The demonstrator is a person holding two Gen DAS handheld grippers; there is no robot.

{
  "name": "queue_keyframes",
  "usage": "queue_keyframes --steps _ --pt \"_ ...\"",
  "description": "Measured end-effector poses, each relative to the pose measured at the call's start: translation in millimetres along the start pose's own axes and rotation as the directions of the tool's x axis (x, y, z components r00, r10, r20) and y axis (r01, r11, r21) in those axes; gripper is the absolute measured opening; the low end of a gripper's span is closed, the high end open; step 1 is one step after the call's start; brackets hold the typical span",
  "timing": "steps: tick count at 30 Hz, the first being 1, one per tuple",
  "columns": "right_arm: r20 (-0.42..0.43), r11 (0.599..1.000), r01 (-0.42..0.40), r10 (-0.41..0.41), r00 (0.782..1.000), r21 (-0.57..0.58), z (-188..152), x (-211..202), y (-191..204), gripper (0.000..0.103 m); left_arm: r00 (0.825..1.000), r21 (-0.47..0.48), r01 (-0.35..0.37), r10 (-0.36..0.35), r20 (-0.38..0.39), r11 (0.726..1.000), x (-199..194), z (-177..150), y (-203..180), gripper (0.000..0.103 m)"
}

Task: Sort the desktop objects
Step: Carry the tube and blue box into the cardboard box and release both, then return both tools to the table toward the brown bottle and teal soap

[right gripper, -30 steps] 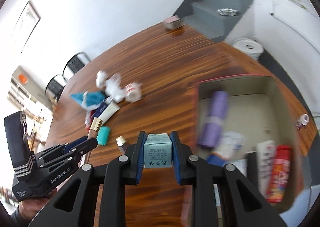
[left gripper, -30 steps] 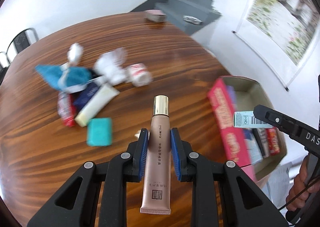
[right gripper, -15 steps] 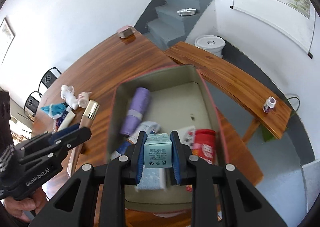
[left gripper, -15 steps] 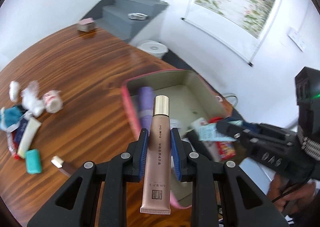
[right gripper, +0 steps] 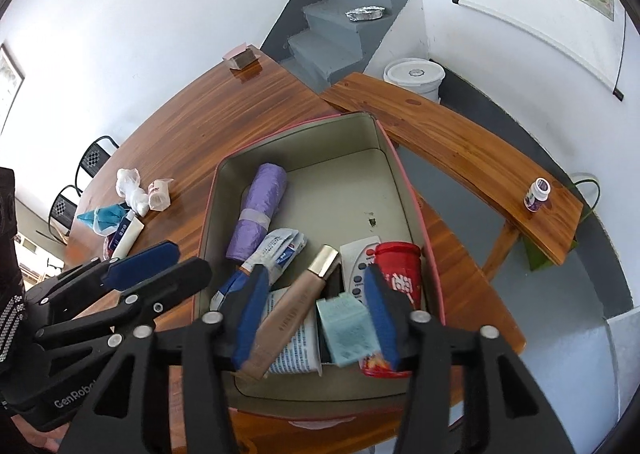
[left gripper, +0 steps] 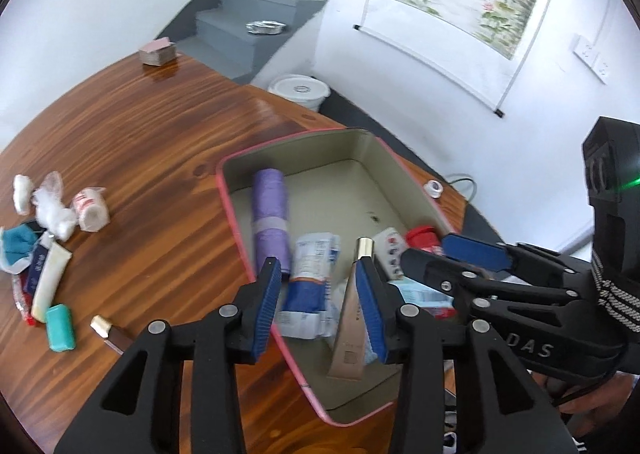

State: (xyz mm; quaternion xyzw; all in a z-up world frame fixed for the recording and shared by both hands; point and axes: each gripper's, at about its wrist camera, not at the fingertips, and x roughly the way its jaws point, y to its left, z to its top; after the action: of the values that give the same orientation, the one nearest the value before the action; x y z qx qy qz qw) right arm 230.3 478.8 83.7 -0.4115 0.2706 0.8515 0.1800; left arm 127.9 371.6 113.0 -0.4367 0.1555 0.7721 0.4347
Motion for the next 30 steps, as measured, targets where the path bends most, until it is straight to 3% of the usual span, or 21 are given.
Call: queue_keyframes --steps 9,30 --pt "0.019 0.999 -0.007 0.007 1.0 -0.037 1.0 2.4 21.5 0.072 0.995 -0.05 -0.094 0.095 0.013 0.994 -11.6 -10.2 27.2 0.043" --pt "-0.017 0.986 -0.064 0.063 0.998 -0.154 -10.3 18.8 95.9 0.076 0.977 -0.185 -0.207 0.213 0.011 0.961 -48.2 -45.4 98.5 0.043"
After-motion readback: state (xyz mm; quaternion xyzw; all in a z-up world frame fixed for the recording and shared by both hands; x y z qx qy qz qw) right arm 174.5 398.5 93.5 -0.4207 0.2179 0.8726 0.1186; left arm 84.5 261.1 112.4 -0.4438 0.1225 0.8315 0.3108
